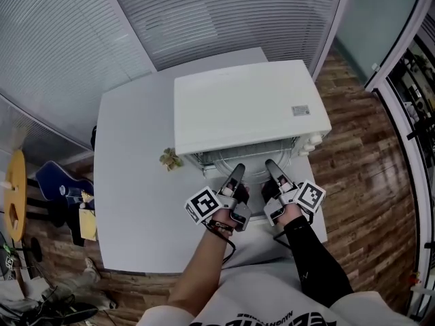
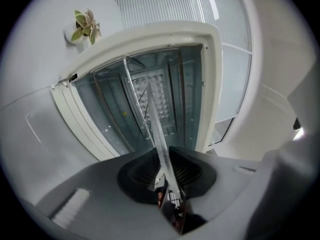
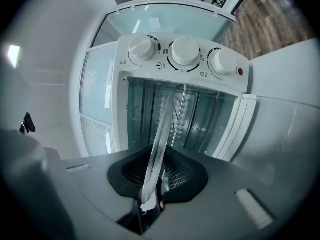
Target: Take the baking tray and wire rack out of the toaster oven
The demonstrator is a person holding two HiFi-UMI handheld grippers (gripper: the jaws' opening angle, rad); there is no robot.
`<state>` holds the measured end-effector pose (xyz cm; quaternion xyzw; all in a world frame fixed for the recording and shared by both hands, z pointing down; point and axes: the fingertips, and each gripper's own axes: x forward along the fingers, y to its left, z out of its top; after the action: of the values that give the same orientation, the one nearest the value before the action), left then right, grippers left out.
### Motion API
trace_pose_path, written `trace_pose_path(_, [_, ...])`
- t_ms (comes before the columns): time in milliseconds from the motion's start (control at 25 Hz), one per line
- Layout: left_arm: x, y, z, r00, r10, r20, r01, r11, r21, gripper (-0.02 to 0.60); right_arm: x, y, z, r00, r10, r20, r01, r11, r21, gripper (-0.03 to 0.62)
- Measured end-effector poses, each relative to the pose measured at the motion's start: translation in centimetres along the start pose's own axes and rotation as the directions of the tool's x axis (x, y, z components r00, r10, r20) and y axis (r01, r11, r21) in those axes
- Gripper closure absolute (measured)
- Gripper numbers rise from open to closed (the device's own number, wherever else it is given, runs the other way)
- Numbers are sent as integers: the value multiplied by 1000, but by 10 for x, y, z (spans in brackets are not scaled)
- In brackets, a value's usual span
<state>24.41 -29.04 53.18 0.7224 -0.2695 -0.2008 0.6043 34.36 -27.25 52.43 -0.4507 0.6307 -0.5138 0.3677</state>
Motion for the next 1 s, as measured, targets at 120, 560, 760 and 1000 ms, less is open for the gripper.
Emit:
trace_pose_path(120, [-10,-3,-5,1000,-12,-15,12,1000,7,465,-9,3,-7,1000,1,2,-1,1000,-2,539])
trace_pose_path(560, [-56,-26,-18,991,-85,-105,92,994,65,463,-43,31,-41,999,26,33,-23,997,-77,536])
trace_pose_path(760, [-79,-32,-26,982,-104,-155,117,990,79,460,-60,44,-61,997,36,64,-30,995,-92,534])
trace_pose_path(1000, [-109,-43,-30,969,-138,-205,161,982,101,459,-80,61,-87,993,49,107,-35,991,-128,534])
